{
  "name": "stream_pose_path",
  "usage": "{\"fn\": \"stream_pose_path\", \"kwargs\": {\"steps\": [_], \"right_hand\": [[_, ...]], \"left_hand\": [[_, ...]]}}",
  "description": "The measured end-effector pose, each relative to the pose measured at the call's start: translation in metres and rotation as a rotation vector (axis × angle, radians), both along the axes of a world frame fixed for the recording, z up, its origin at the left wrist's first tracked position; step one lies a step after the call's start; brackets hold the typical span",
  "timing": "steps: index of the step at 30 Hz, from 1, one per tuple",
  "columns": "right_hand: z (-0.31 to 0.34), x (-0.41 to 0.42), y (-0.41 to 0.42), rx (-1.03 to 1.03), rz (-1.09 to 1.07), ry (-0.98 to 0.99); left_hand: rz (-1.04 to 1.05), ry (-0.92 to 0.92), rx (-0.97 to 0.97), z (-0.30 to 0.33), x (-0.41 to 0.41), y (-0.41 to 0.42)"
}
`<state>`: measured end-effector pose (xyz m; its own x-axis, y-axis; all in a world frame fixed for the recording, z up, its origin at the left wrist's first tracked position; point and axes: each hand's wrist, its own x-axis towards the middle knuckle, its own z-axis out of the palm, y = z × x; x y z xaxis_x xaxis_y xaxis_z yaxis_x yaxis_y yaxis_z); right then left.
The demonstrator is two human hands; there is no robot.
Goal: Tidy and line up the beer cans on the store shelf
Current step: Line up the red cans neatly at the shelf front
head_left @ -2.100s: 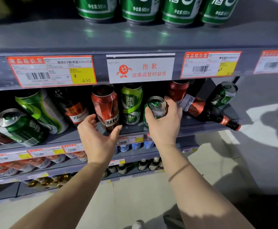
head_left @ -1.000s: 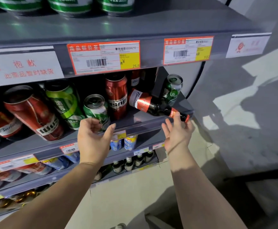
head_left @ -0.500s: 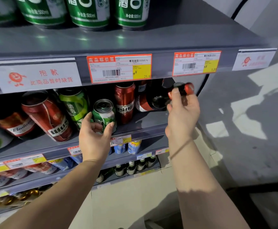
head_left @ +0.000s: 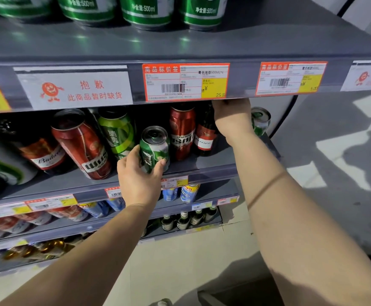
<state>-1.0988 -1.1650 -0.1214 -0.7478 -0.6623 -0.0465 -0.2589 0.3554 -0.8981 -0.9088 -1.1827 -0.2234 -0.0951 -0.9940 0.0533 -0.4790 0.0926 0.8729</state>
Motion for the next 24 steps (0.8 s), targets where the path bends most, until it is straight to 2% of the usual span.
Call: {"fn": "stream_pose_path", "kwargs": {"steps": [2, 5, 9, 14, 17, 20, 24], "right_hand": [[-0.003, 0.002, -0.004, -0.133, 0.047, 0.172], [-0.025, 0.006, 0.000, -0.200, 0.030, 0.136], [-0.057, 0.011, 0.012, -0.131, 0.028, 0.157], [-0.065, 0.010, 0.008, -0.121, -0.029, 0.219], [-0.068, 0.010, 0.010, -0.117, -0.052, 0.202], [-0.079, 0.023, 0.025, -0.138, -0.242, 0.190], [-0.101, 0.042, 0.050, -0.160, -0.317, 0.066]], "left_hand": [[-0.011, -0.009, 0.004, 0.000, 0.000, -0.001], [-0.012, -0.015, 0.031, -0.004, 0.000, -0.004], [0.033, 0.003, 0.057, -0.008, -0.007, -0.002], [0.105, -0.109, 0.079, -0.001, -0.025, -0.004], [0.118, -0.102, 0.112, 0.000, -0.029, -0.008], [0.049, -0.070, 0.120, -0.002, -0.023, -0.010], [-0.038, -0.007, 0.134, -0.006, -0.010, -0.013]]}}
